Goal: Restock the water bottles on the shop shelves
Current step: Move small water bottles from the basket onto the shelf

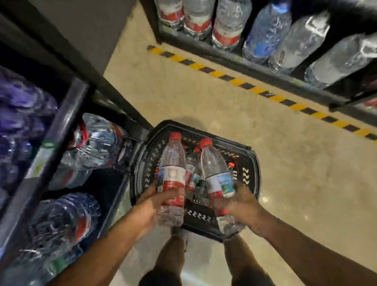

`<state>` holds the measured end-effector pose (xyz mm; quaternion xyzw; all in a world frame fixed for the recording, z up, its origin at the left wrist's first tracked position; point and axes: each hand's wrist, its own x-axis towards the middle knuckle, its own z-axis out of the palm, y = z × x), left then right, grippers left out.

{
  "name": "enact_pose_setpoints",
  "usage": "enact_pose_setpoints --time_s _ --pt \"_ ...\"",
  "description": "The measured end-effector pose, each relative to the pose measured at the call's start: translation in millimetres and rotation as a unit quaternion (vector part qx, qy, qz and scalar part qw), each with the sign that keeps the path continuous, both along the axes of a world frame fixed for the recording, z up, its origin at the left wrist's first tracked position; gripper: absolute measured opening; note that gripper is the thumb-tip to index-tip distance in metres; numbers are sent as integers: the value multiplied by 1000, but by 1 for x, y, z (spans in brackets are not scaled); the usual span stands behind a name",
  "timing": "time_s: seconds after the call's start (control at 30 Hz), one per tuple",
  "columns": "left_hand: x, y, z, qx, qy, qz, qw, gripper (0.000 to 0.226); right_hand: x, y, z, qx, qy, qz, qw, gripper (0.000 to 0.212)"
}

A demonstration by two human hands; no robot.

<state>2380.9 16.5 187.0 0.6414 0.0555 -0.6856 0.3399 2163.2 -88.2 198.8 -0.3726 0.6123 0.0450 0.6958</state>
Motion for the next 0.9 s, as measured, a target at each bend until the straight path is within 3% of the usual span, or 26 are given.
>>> enact_pose_setpoints --time_s 0.13,0.27,0.4,0.57,0.77,0.9 --pt "23 -6 120 -89 -7 18 996 52 35 -19 132 13 -109 -28 994 55" --pt "41 9 210 -139 -47 43 988 60 56 -7 211 -102 -134 -36 985 35" --pt "46 34 255 -183 -62 41 980 62 52 12 257 -164 -143 41 975 29" --pt "37 60 278 -233 -41 67 969 52 45 31 282 -104 -184 20 977 67" --pt "2 86 306 -260 -76 136 953 78 39 26 302 42 -335 -53 940 61" --pt "-27 107 322 -275 -100 217 932 64 25 17 309 55 -353 -6 934 55"
